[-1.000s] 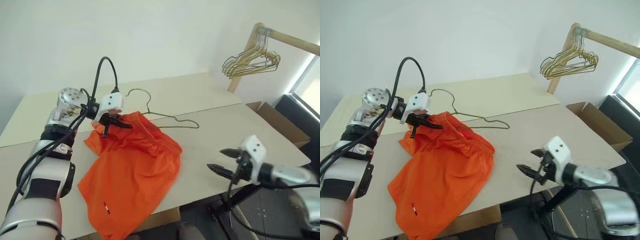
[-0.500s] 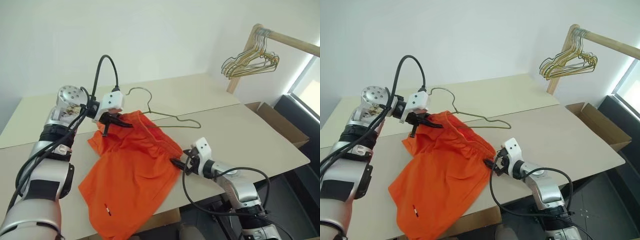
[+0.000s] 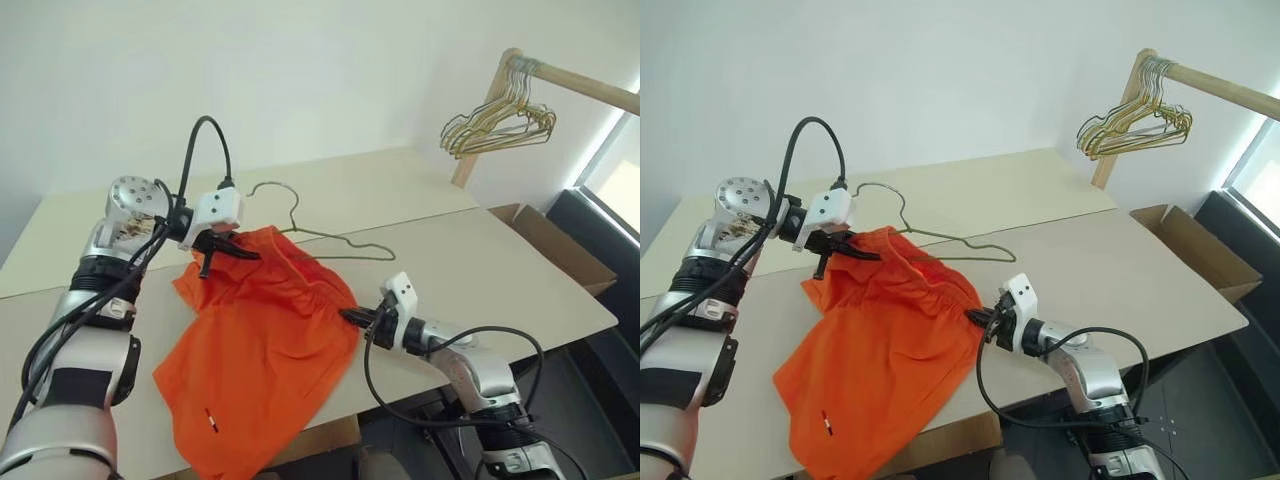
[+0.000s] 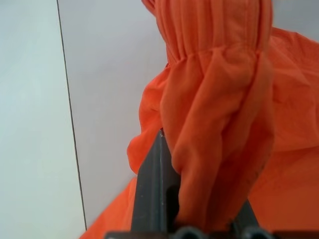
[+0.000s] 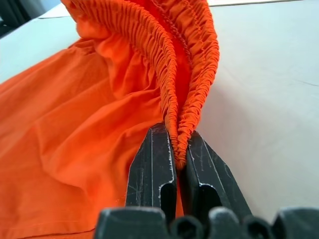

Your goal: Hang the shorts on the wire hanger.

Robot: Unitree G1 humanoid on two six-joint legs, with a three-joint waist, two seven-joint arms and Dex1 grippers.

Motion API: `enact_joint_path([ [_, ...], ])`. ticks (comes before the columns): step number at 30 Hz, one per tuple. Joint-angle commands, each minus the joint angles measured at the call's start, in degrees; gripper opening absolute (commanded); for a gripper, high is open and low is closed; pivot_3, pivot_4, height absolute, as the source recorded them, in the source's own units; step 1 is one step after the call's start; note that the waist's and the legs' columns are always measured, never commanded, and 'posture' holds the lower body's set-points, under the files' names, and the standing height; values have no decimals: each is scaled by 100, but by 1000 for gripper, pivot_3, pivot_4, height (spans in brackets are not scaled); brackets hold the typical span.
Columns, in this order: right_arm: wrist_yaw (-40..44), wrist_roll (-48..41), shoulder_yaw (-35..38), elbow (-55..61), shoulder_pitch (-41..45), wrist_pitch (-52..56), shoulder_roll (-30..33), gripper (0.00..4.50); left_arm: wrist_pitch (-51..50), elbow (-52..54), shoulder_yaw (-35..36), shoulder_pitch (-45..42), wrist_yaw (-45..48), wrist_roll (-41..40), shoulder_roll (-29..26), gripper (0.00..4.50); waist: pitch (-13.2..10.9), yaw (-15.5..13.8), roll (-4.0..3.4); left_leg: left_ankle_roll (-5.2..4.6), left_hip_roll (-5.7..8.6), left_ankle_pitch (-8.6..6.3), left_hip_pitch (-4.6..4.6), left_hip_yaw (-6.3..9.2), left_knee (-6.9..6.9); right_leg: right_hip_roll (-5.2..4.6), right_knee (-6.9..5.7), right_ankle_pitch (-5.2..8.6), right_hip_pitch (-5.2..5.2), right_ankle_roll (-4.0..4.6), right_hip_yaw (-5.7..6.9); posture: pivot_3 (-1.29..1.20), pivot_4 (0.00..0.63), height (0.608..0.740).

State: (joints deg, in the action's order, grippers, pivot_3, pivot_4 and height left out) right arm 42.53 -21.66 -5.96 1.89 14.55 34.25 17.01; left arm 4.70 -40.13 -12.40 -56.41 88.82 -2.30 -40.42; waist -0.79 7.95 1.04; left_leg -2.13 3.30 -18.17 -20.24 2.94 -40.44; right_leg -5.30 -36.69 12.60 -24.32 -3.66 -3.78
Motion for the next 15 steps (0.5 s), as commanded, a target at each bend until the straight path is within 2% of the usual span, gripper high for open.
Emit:
enact_joint_path([
  [1, 126, -197, 242, 344, 37, 152, 301, 54, -137, 264, 225, -29, -51, -119, -168, 0, 0, -43, 0, 0, 0, 0, 0, 0, 0, 0, 0, 0, 0, 0, 0, -46, 0, 740],
  [6, 340, -589, 713, 489, 124, 562, 950, 54, 137, 371, 222, 289, 220, -128, -453, 0, 0, -105, 0, 0, 1, 0, 0, -2, 0, -1, 2, 0, 1, 0, 0, -50, 0, 740],
  [10, 615, -762, 865, 794, 132, 636, 1472, 54, 191, 599, 79, 582, 368, -429, -699, 0, 0, -129, 0, -1, -1, -1, 0, -3, 0, -2, 3, 0, 1, 0, 0, -61, 0, 740],
  [15, 775, -872, 875, 783, 214, 670, 1769, 54, 541, 269, -26, 577, 302, -133, -699, 0, 0, -190, 1, -2, -1, -1, 1, -6, 0, -3, 8, 0, 8, 0, 1, -71, 0, 740],
])
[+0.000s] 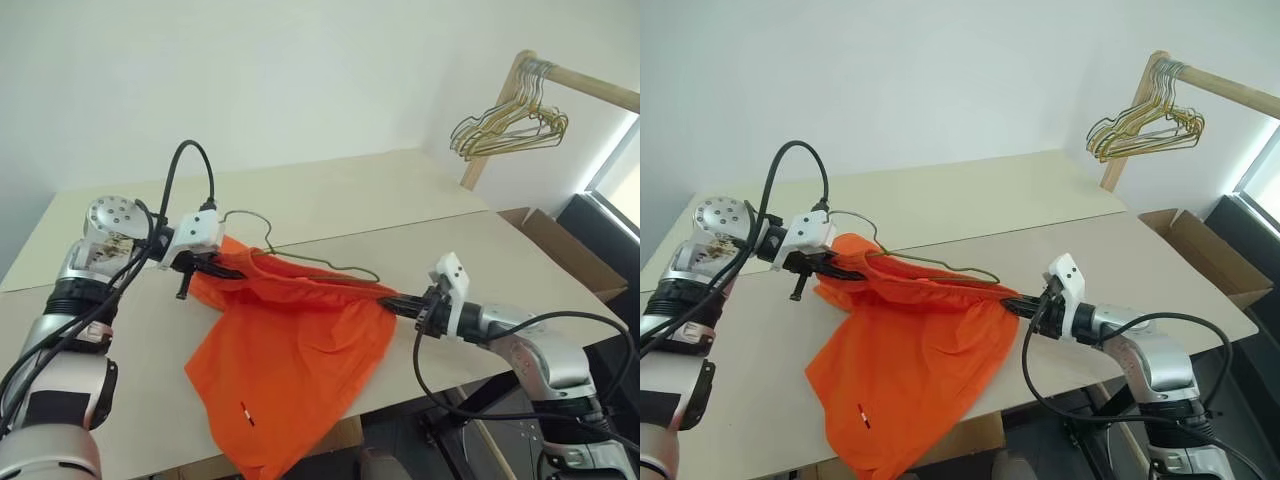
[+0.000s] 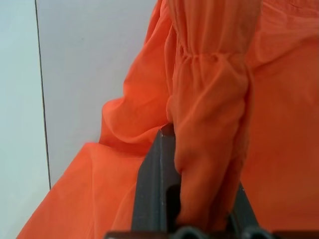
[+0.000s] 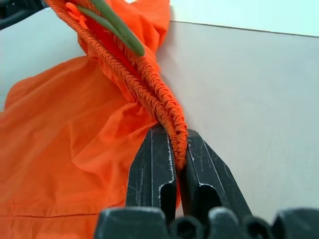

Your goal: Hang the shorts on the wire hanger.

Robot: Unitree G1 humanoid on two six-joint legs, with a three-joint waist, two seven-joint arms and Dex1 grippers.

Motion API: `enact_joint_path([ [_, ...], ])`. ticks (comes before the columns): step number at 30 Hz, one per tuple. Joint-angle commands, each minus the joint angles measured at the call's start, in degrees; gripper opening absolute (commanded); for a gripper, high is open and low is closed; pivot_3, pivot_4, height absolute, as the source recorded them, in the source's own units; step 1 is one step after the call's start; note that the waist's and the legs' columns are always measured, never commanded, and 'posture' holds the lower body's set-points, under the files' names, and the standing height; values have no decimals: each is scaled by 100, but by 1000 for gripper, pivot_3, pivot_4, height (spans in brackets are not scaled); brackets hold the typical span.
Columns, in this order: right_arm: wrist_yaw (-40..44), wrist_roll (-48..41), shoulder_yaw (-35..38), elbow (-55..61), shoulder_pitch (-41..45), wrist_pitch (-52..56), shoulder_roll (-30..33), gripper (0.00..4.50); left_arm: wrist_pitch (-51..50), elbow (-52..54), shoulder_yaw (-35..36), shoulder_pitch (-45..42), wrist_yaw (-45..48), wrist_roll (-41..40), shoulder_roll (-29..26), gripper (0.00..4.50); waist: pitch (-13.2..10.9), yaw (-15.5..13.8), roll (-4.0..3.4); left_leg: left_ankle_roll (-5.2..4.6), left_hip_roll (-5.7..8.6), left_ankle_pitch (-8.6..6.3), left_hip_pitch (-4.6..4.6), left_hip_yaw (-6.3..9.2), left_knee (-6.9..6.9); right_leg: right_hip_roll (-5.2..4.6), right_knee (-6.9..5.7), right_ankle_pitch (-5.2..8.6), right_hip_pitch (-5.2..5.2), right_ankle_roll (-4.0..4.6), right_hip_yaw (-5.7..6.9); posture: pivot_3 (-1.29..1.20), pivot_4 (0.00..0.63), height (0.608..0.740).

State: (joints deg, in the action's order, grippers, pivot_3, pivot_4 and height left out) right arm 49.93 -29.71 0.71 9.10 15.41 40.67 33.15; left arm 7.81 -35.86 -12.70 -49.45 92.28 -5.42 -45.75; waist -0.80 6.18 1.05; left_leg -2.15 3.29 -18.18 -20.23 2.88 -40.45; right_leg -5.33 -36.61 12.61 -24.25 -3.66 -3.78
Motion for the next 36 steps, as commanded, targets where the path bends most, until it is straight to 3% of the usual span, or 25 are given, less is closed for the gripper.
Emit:
enact_joint_path([
  [1, 35, -76, 211, 49, 152, 33, 184, 54, 394, -258, -37, -132, -161, 349, -164, 0, 0, -28, 0, 0, 0, 0, 0, -1, 0, 0, 0, 0, -1, 0, 0, -71, 0, 740],
  [8, 171, -55, 232, -80, 245, -22, 514, 54, 810, -662, -229, -167, -28, 590, -212, 0, 0, -76, 0, -2, 0, -1, -3, -5, 0, 0, 4, 0, -2, 0, 0, -88, 0, 740],
  [13, 273, -95, 259, 79, 295, -99, 638, 54, 1024, -967, -304, -237, -499, 1014, -95, 0, 0, -77, 1, -3, -1, -2, -4, -6, 0, 0, 48, 0, 2, 0, 1, -95, 0, 740],
  [20, 355, -98, -52, 957, 533, -169, 670, 54, 772, -872, -270, -372, -808, 956, 490, 0, 0, -77, 1, -4, 0, -2, -6, -6, 0, -3, 48, -1, 1, -1, 1, -113, 0, 740],
  [24, 430, 76, -332, 1151, 644, -182, 780, 1054, 621, -944, -224, -569, -968, 938, 813, 0, 0, -69, 2, -5, -1, -3, -7, -6, 0, -2, 51, -1, 1, -1, 3, -121, 0, 740],
  [34, 77, 524, -305, 1012, 730, -64, 1129, 4487, 492, -881, -106, -643, -635, 709, 934, 0, 0, -47, 2, -6, -3, -3, -8, -8, 0, -2, 51, -1, -1, -1, 1, -144, 0, 740],
  [36, 25, 592, -361, 974, 768, -41, 1121, 4487, 502, -832, -122, -620, -626, 715, 942, 0, 0, -46, 2, -6, -2, -3, -8, -8, 0, -3, 51, -1, -1, -1, 1, -149, 0, 740],
])
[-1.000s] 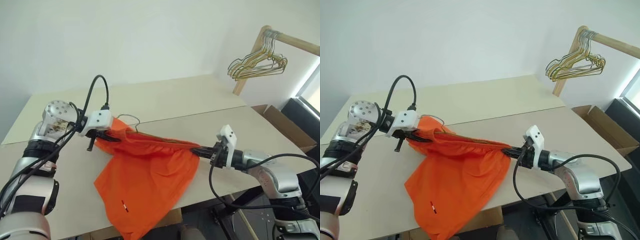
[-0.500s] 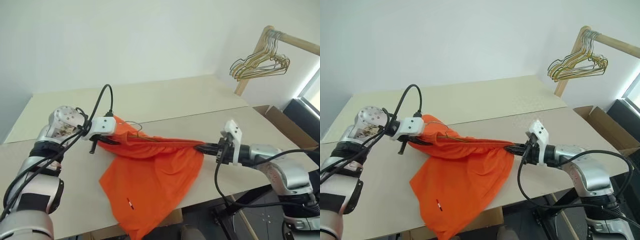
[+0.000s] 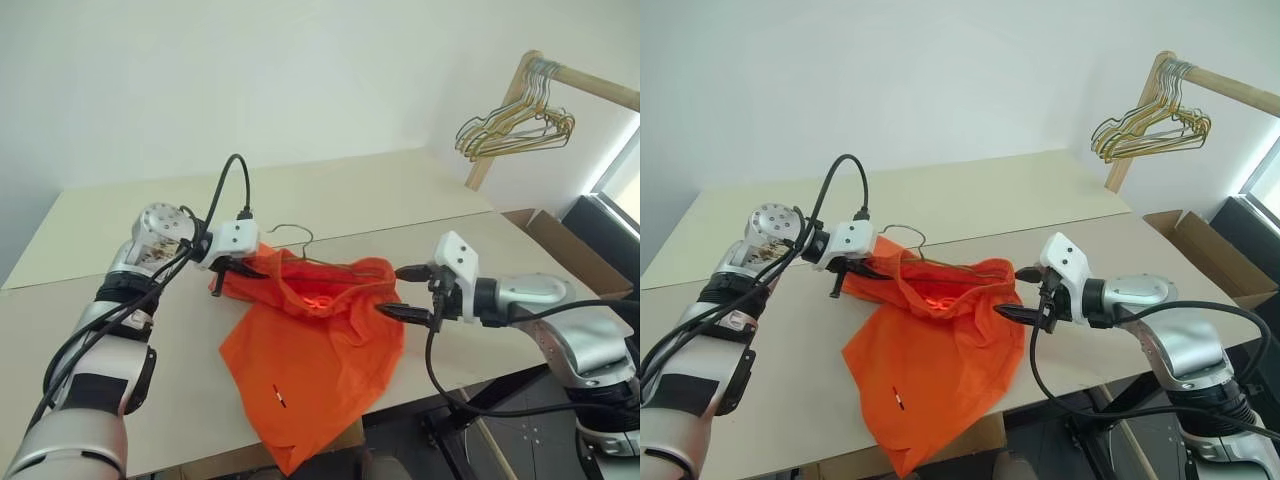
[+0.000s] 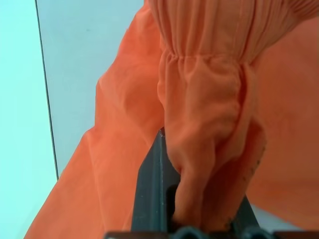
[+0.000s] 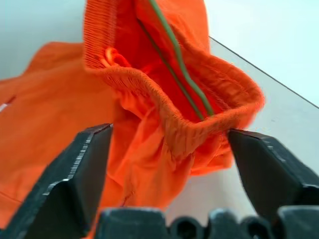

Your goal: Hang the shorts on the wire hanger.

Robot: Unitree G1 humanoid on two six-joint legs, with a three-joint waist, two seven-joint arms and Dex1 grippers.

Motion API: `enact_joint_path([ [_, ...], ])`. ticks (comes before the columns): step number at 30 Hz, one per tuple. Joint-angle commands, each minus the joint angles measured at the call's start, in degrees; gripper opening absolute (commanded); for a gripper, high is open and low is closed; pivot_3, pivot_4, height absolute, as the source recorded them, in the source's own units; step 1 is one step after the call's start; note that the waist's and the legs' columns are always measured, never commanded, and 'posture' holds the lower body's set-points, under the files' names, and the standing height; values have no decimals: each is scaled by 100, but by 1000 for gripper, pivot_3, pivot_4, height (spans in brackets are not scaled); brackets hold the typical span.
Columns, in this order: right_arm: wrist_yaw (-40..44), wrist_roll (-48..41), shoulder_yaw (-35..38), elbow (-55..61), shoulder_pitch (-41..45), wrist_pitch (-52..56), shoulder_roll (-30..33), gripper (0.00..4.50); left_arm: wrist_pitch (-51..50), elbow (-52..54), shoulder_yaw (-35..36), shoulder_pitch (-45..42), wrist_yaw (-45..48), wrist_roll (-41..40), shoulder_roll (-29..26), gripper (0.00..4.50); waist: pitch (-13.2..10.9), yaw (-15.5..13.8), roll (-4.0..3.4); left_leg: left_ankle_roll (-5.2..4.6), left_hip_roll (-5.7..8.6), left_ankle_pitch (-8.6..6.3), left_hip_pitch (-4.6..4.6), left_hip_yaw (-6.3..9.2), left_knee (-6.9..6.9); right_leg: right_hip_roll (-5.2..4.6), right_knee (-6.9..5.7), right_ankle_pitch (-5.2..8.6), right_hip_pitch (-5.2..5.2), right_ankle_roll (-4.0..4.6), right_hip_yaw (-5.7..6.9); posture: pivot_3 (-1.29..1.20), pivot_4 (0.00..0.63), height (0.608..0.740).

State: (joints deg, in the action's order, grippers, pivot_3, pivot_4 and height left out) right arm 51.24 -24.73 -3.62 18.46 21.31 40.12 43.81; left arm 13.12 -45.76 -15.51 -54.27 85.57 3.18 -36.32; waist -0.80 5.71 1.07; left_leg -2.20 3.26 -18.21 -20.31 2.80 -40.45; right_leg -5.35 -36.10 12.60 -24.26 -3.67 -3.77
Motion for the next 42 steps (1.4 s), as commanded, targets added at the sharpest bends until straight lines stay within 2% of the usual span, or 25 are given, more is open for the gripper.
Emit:
enact_joint_path([
  [1, -125, 128, 34, 23, 192, 24, 43, 4487, -29, 165, 150, -135, 36, -140, 7, 0, 0, 0, 0, 0, 0, 0, 0, 0, 0, 0, 1, 0, 0, 0, 0, -149, 0, 740],
  [7, -123, 223, -26, 28, 157, 48, 81, 4487, 1, 111, 122, -143, 77, -99, -38, 0, 0, -1, 0, 0, 1, 0, -2, 0, 0, -1, 2, 0, 0, 0, 0, -147, 0, 740],
  [13, 102, -227, 395, 183, 296, 139, 187, 4487, 24, 118, 101, -106, 113, -54, -104, 0, 0, 1, 0, -1, 1, 0, -1, 0, 0, -1, 3, 0, 0, 0, 0, -142, 0, 740],
  [22, 199, -607, 535, 576, 365, 222, 222, 4487, 47, 144, 6, -109, 200, 64, -138, 0, 0, -3, 0, -1, 0, -1, -1, 0, 0, -1, 3, 0, 0, 0, 1, -142, 0, 740],
  [25, 14, -574, 367, 664, 497, 333, 124, 4487, 116, 97, -70, -156, 222, 187, -172, 0, 0, -2, 0, -1, -1, -1, -1, 0, 0, -1, 2, 0, 1, 0, 0, -144, 0, 740],
  [31, -721, -608, -233, 752, 1540, 996, -755, 4487, 272, -85, -145, -292, 248, 338, -162, 0, 0, 107, -1, 0, -4, 0, -1, 1, 1, 0, -2, 0, -6, 1, -2, -163, 0, 740],
  [36, -976, 223, -1519, 185, 2160, 949, -1306, 4487, 332, -232, -162, -428, 269, 369, -82, 0, 0, 178, -1, 0, -1, 0, -6, 6, 1, -5, -2, -1, -7, 1, 3, -176, 0, 740],
  [41, -970, 468, -1855, -340, 2558, 958, -1748, 4487, 394, -339, -170, -491, 258, 393, -43, 0, 0, 306, -1, 8, 8, 5, -23, 10, -1, -12, -11, -2, -22, -1, 7, -176, 0, 740],
  [42, -972, 560, -1933, -451, 2621, 962, -1786, 4322, 400, -339, -168, -491, 261, 392, -43, 0, 0, 322, -1, 15, 8, 8, -27, 12, -2, -12, -14, -2, -25, -1, 9, -176, 0, 740],
])
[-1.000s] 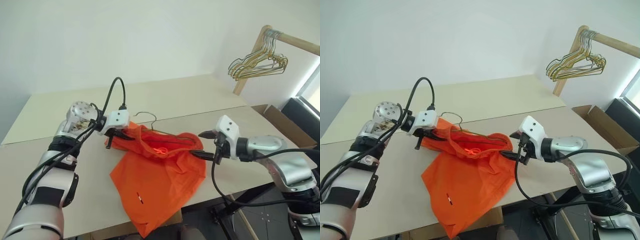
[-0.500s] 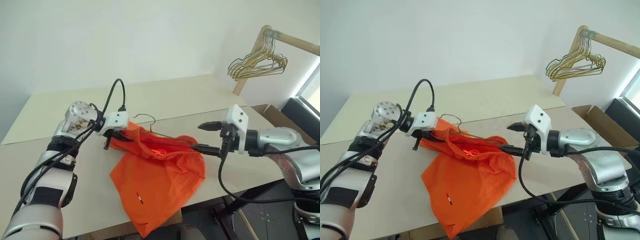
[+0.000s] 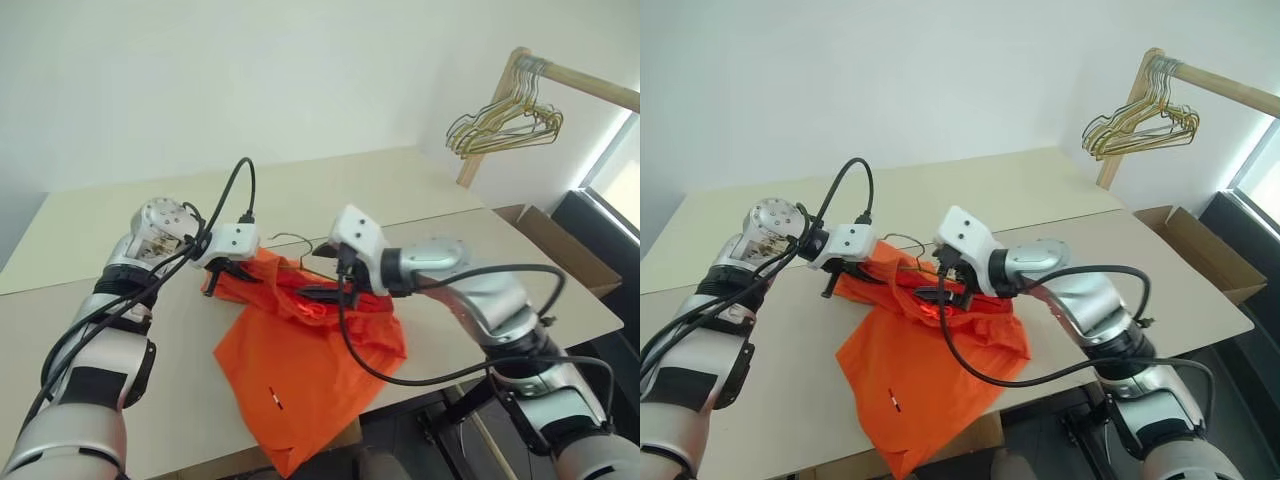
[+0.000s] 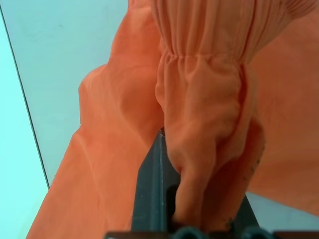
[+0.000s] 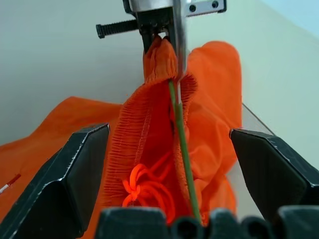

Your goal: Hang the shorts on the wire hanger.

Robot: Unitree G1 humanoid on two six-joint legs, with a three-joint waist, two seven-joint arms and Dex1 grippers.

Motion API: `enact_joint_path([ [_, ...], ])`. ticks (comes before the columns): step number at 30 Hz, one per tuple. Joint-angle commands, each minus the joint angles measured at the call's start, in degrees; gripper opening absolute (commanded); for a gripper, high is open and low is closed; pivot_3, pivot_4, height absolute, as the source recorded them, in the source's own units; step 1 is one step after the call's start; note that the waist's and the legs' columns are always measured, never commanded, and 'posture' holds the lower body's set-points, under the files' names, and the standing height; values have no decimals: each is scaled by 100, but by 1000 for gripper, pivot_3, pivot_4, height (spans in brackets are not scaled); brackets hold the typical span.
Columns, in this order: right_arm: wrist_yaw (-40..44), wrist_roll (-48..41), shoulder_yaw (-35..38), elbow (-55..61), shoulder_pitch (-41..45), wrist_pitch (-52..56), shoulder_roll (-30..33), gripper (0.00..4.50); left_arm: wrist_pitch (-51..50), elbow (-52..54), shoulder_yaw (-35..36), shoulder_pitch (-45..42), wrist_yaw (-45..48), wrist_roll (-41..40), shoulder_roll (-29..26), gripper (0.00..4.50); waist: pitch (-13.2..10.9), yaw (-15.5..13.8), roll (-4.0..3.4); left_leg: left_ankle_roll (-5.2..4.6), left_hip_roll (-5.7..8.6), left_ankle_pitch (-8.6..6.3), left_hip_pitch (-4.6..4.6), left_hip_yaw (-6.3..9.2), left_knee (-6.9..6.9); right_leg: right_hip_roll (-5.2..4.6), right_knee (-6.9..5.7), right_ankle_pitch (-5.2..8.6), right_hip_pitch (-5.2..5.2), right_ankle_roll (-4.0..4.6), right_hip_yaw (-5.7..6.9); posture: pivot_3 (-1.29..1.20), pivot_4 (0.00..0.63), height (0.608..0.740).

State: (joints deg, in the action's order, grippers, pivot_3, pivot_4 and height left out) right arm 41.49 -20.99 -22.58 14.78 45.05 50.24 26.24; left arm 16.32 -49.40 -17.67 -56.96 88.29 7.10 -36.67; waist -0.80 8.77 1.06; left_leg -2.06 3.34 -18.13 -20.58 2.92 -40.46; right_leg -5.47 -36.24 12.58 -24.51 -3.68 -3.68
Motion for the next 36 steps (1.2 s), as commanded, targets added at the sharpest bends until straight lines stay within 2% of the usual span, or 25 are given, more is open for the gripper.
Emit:
enact_joint_path([
  [1, -1, 246, -83, -181, 305, -41, -65, 4138, 88, 15, 50, -226, -10, 1, -9, 0, 0, 49, 0, 0, 0, 0, -1, 2, 0, 0, 0, 0, 0, 0, 2, -169, 0, 740],
  [3, 35, 302, -100, -272, 355, -68, -98, 3740, 94, 5, 54, -226, -4, 2, -16, 0, 0, 104, 0, -1, 0, 0, -2, 4, 0, 1, 0, 0, -1, 0, 4, -169, 0, 740],
  [14, 492, 284, -80, -396, 429, -99, -159, 119, 70, 58, 82, -181, -11, -15, -67, 0, 0, 242, -1, -2, -3, -1, -3, 12, 0, 3, -4, 0, -3, 0, 7, -169, 0, 740],
  [22, 510, 482, -97, -561, 505, -106, -218, 30, 109, 76, 141, -141, -14, -95, -80, 0, 0, 285, -1, -2, 2, -1, -8, 15, 0, -2, -44, 0, -18, 0, 6, -150, 0, 740],
  [24, 582, 504, -68, -552, 479, -194, -198, 0, 98, 121, 210, -116, 144, -246, -85, 568, 0, 286, -1, 1, 2, 1, -18, 15, 0, -2, -49, 0, -30, 0, 6, -148, 0, 740],
  [25, 624, 498, -46, -534, 463, -222, -185, 0, 85, 154, 273, -104, 272, -379, -80, 689, 0, 288, -1, 3, 3, 2, -26, 15, -2, -2, -53, 0, -39, 0, 6, -148, 0, 740],
  [28, 726, 501, -13, -489, 423, -306, -140, 0, -41, 222, 367, -129, 332, -515, -69, 1615, 0, 305, -1, 10, 2, 6, -59, 16, -23, -1, -67, 0, -70, 0, 6, -145, 0, 740],
  [30, 780, 502, 8, -454, 395, -349, -108, 0, -122, 124, 431, -221, 326, -545, -82, 2312, 0, 306, -1, 30, 3, 17, -59, 16, -25, -2, -68, 0, -69, 0, 6, -146, 0, 740],
  [36, 935, 468, 83, -349, 316, -502, -17, 0, -66, -368, 490, -507, 267, -405, -272, 4145, 0, 307, -1, 9, 5, 5, -60, 16, -27, -1, -67, 0, -68, 0, 8, -145, 0, 740],
])
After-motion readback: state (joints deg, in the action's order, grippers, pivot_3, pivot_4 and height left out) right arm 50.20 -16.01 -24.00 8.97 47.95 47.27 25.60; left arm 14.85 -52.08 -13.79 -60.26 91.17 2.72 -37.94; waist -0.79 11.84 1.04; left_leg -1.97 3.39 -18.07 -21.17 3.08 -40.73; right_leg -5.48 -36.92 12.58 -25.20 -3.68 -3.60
